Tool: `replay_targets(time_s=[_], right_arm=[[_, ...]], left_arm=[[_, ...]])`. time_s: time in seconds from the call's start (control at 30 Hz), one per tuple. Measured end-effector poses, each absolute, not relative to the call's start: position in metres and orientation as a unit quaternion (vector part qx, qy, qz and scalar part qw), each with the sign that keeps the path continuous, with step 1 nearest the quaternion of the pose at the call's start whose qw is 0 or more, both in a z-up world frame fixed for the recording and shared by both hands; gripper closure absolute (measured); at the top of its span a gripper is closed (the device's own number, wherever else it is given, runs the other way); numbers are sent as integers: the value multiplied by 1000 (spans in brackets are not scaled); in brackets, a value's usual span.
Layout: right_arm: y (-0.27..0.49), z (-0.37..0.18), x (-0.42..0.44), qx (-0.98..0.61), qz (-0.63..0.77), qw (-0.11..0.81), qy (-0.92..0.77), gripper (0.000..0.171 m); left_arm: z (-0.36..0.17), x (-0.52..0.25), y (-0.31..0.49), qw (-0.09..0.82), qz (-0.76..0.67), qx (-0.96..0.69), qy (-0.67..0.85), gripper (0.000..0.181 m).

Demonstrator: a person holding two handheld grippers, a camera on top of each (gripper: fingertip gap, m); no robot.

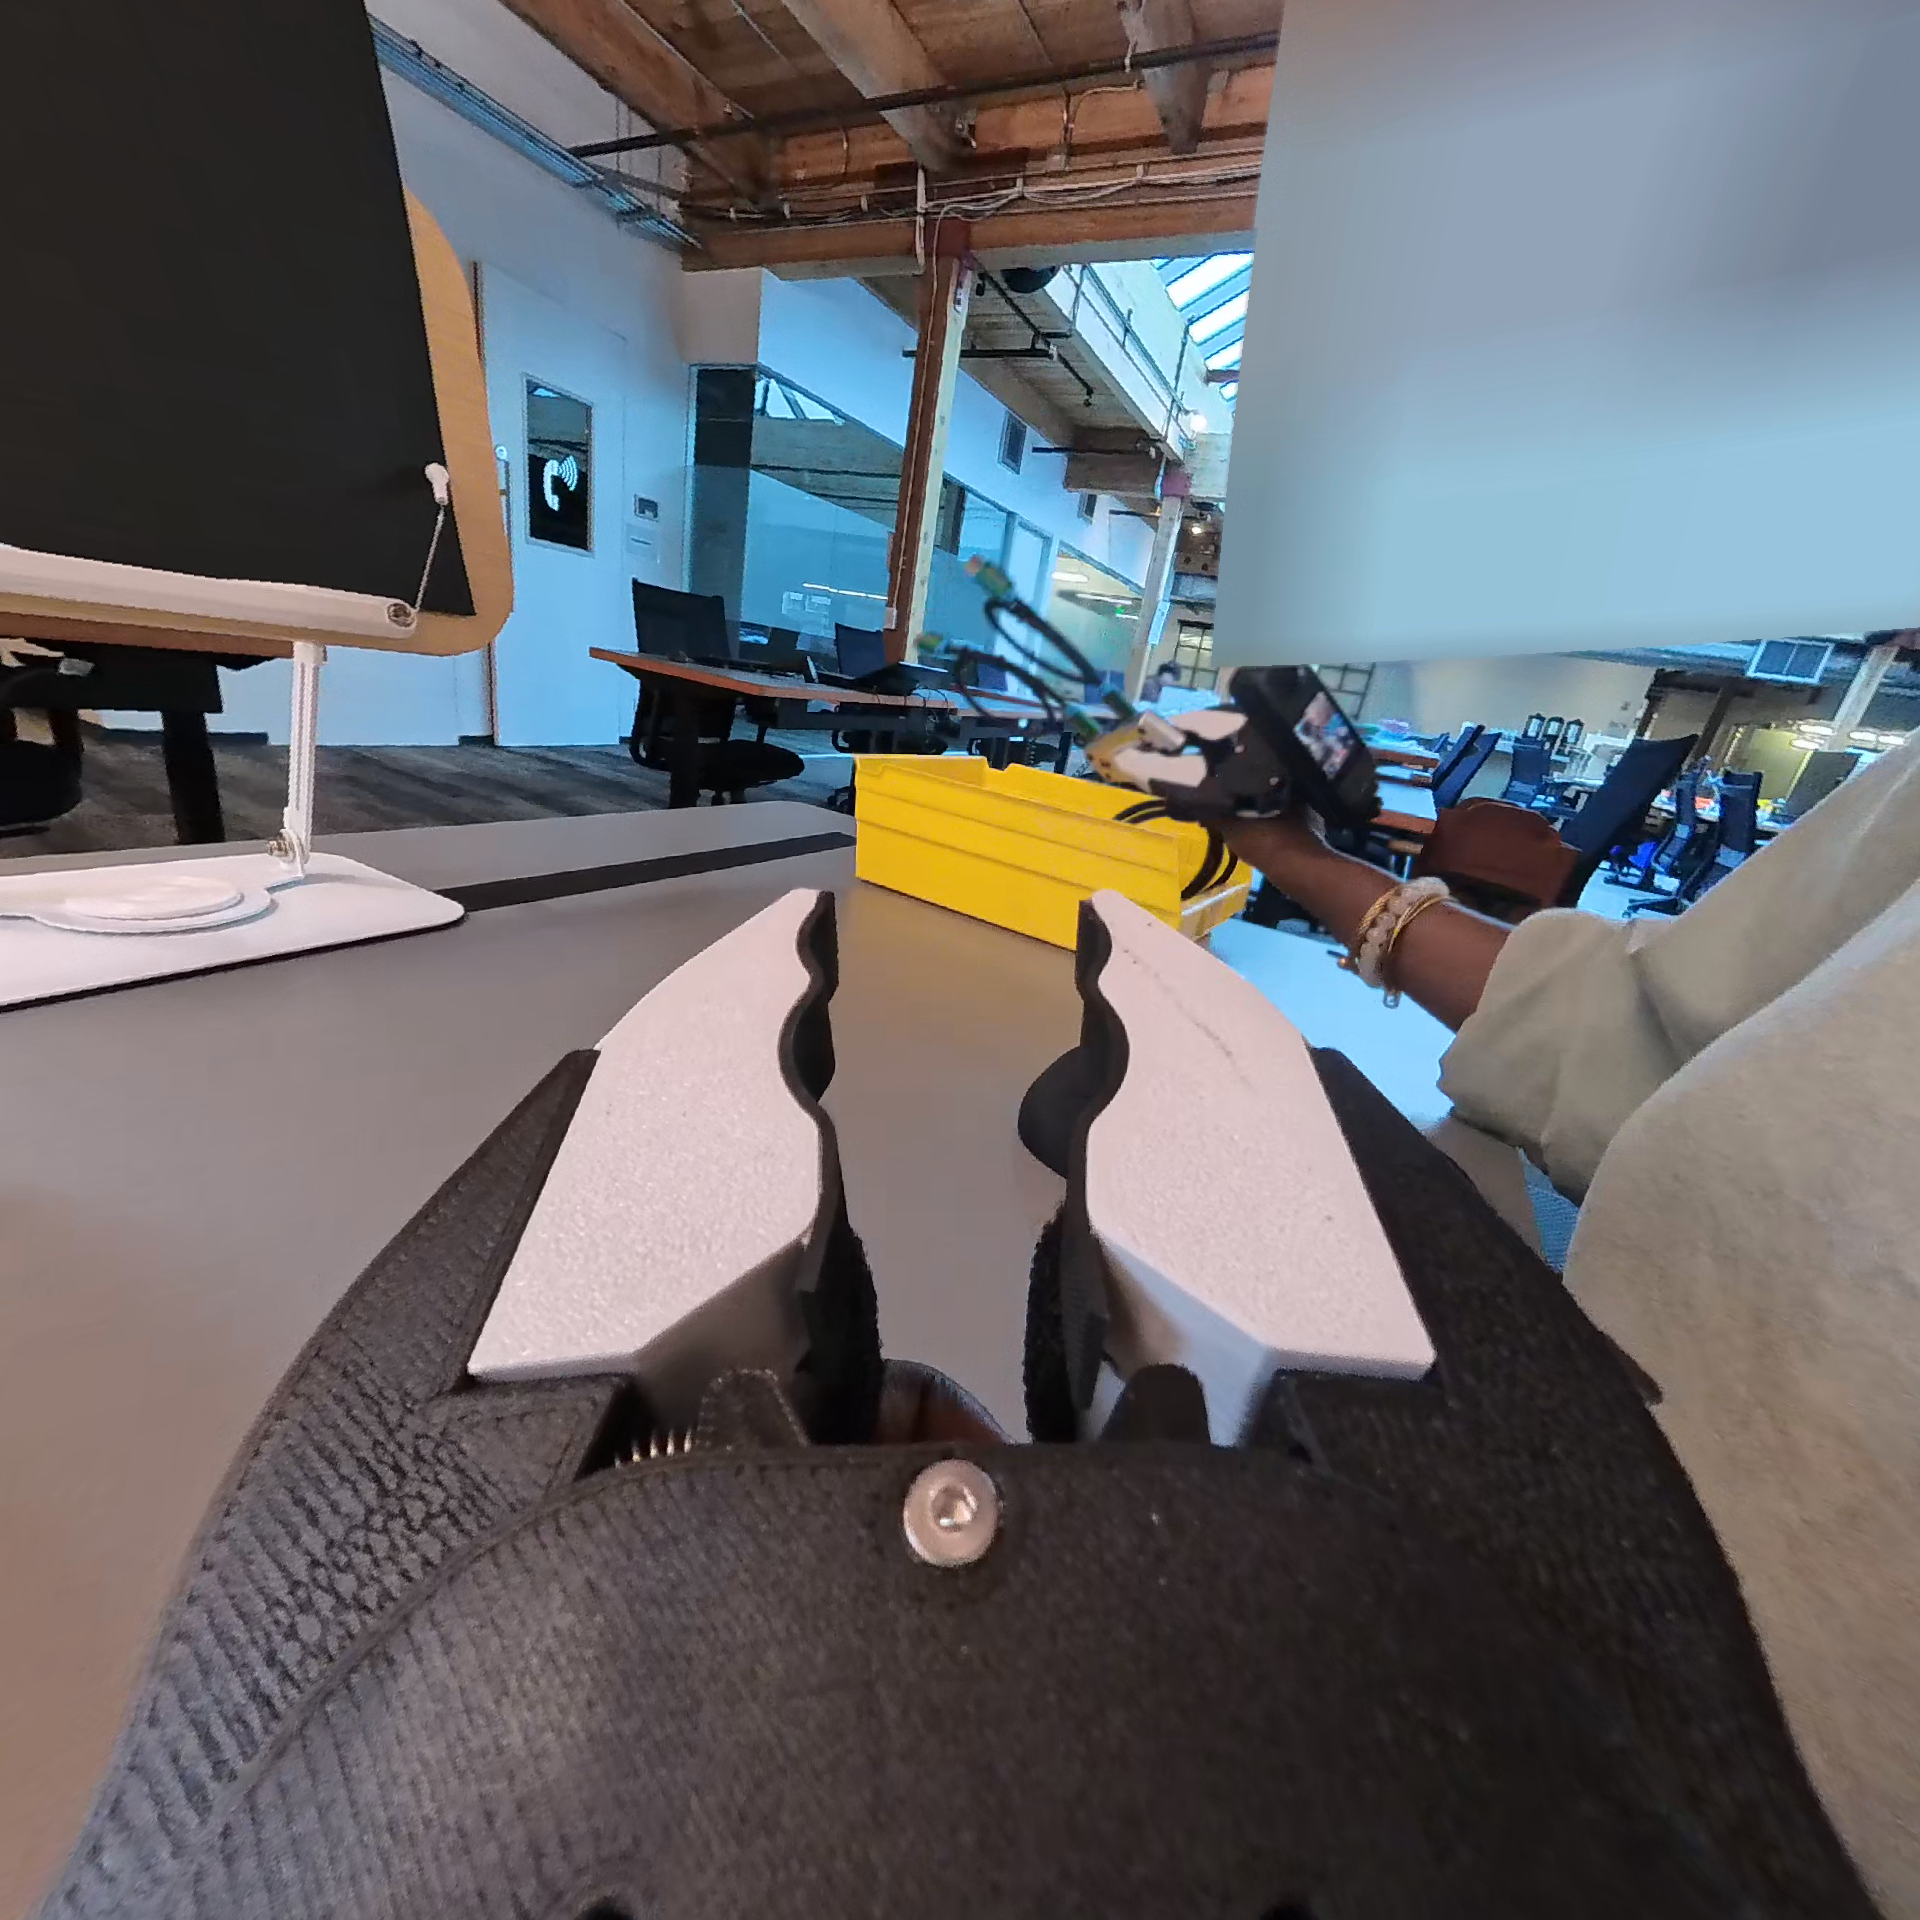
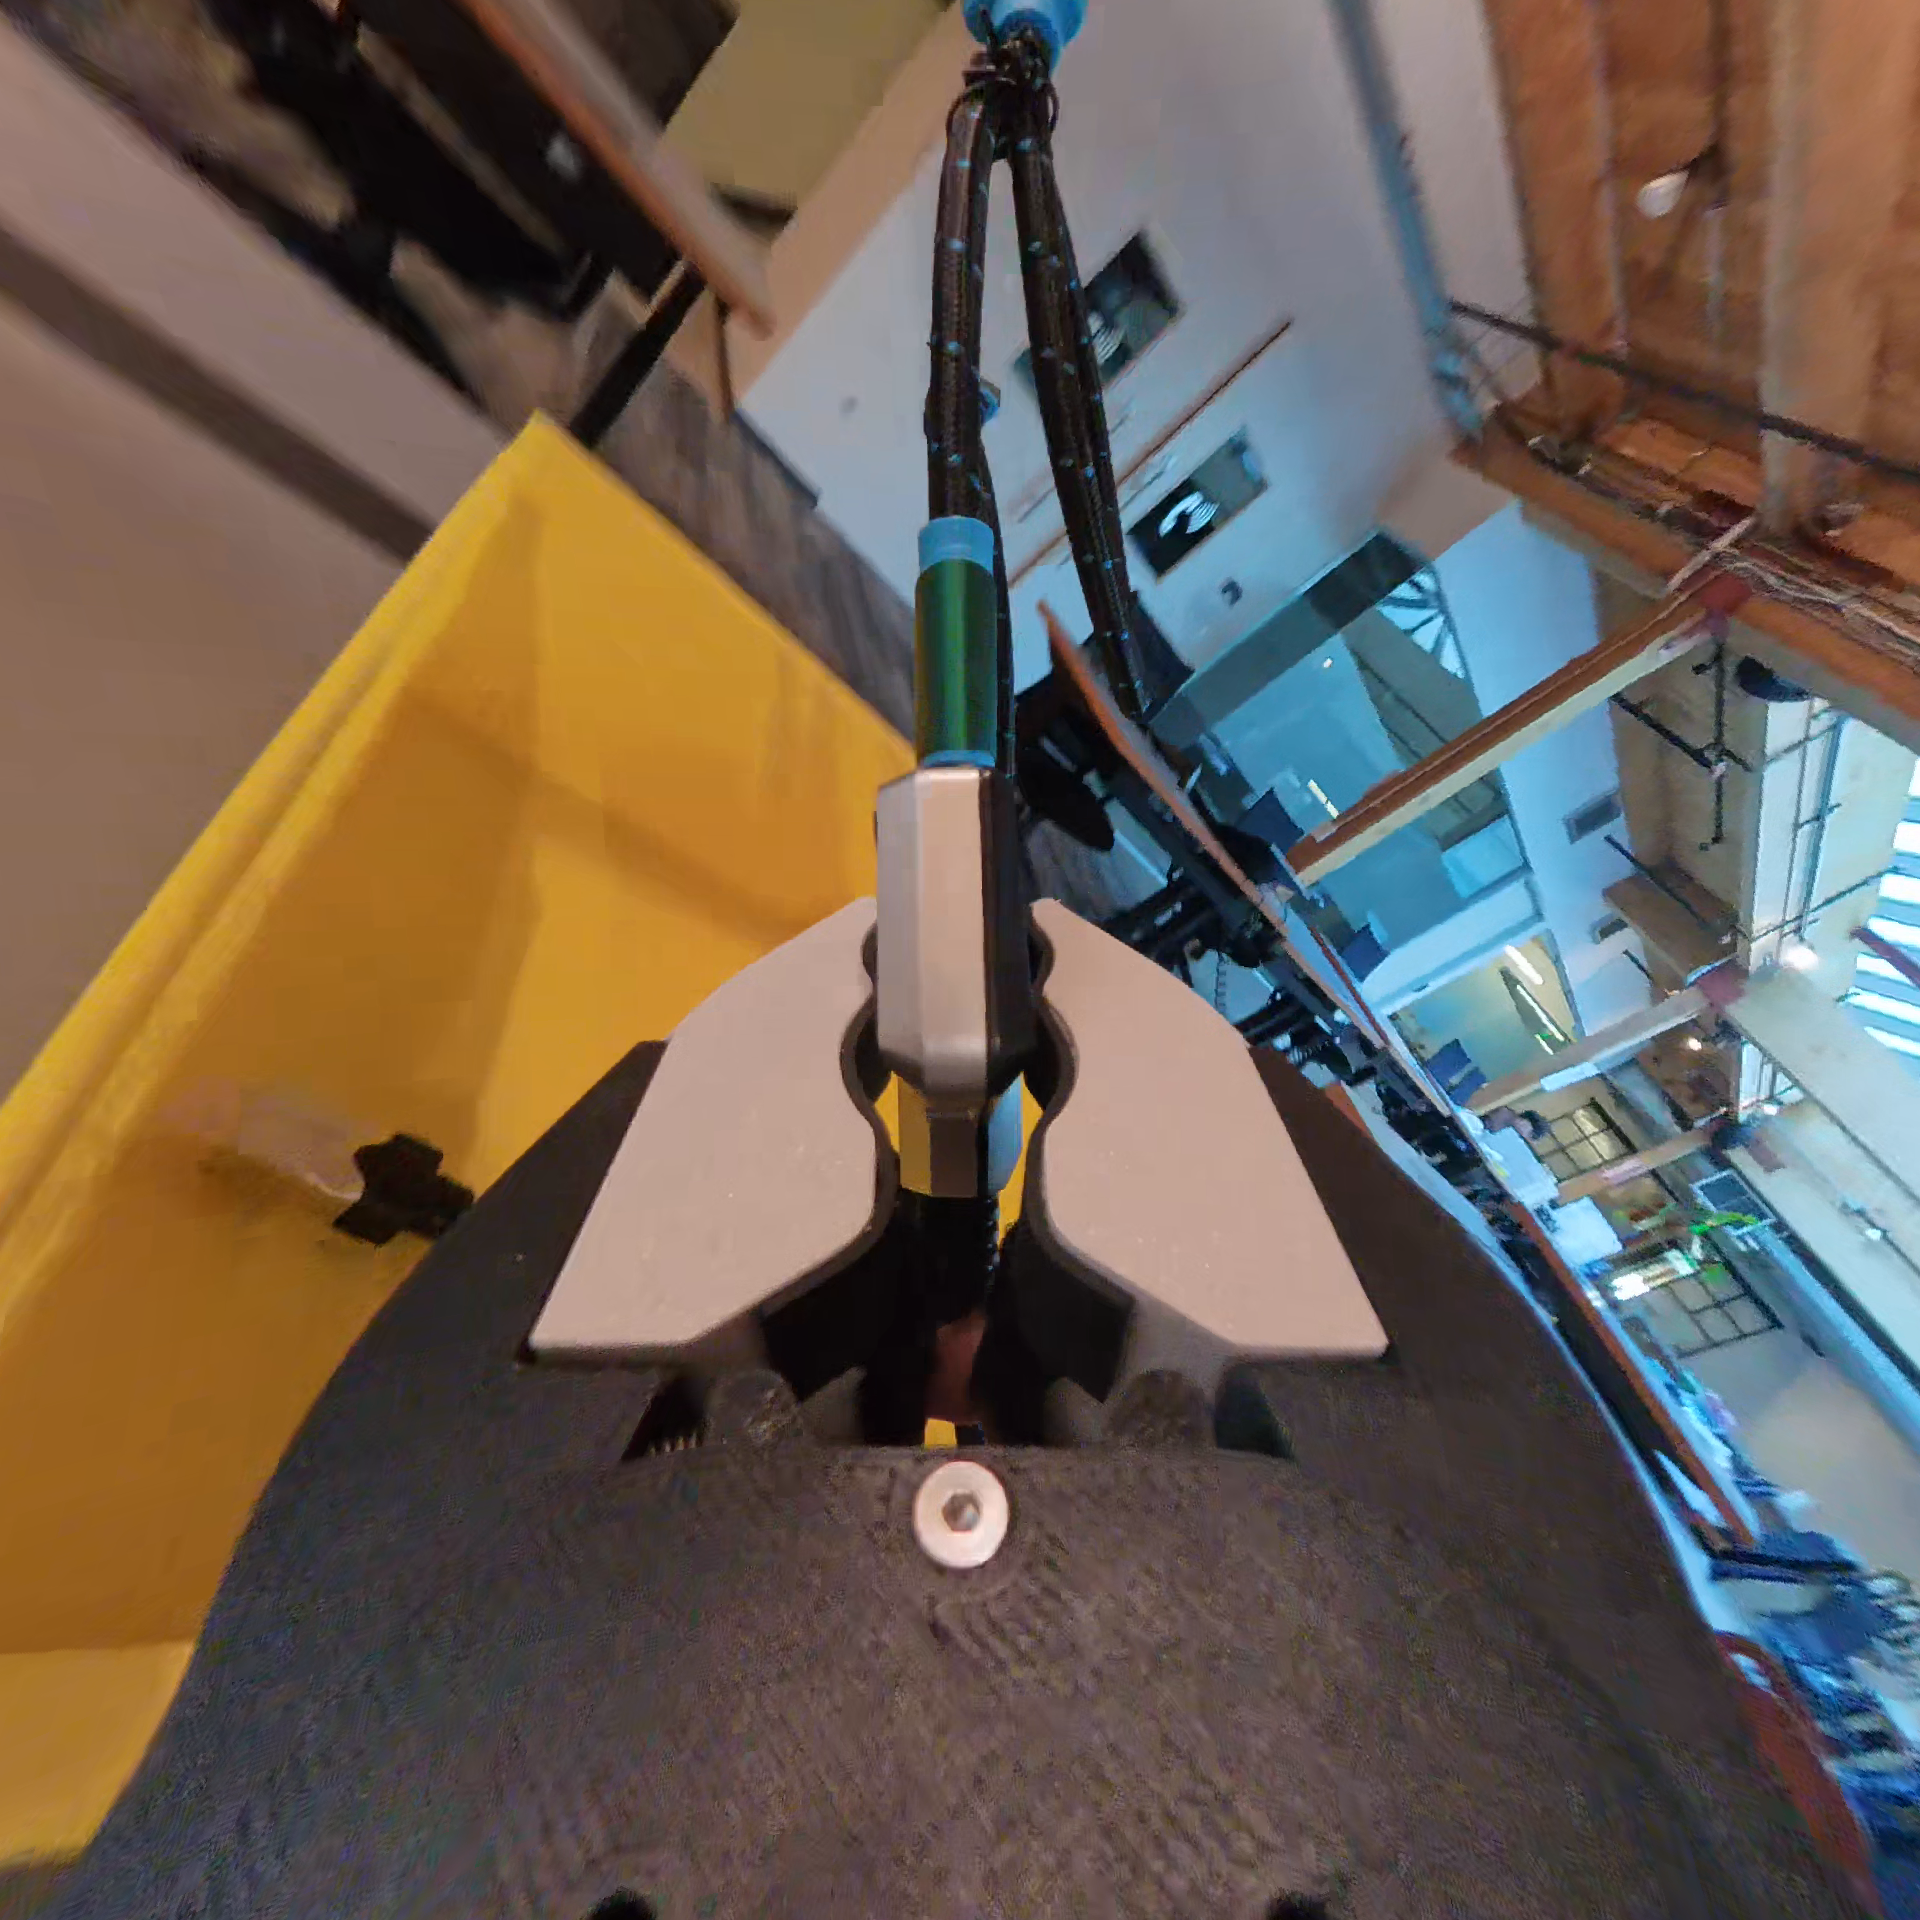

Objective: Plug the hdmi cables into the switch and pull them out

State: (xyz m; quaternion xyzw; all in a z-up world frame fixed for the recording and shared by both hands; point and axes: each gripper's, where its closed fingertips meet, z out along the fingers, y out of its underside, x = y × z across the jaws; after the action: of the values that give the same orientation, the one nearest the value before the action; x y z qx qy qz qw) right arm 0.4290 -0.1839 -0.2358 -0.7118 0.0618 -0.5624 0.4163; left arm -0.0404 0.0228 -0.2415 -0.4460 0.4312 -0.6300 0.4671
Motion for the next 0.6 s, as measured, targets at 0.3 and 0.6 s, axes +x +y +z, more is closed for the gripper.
replay_targets(time_s=[0.3, 0.6], right_arm=[[-162, -308, 440, -835, -439, 316, 99, 148], [-155, -352, 421, -922, -198, 294, 159, 103]], left_arm=[[-241, -41, 24, 473, -627, -446, 428, 138], [-240, -42, 23, 472, -630, -443, 430, 138]])
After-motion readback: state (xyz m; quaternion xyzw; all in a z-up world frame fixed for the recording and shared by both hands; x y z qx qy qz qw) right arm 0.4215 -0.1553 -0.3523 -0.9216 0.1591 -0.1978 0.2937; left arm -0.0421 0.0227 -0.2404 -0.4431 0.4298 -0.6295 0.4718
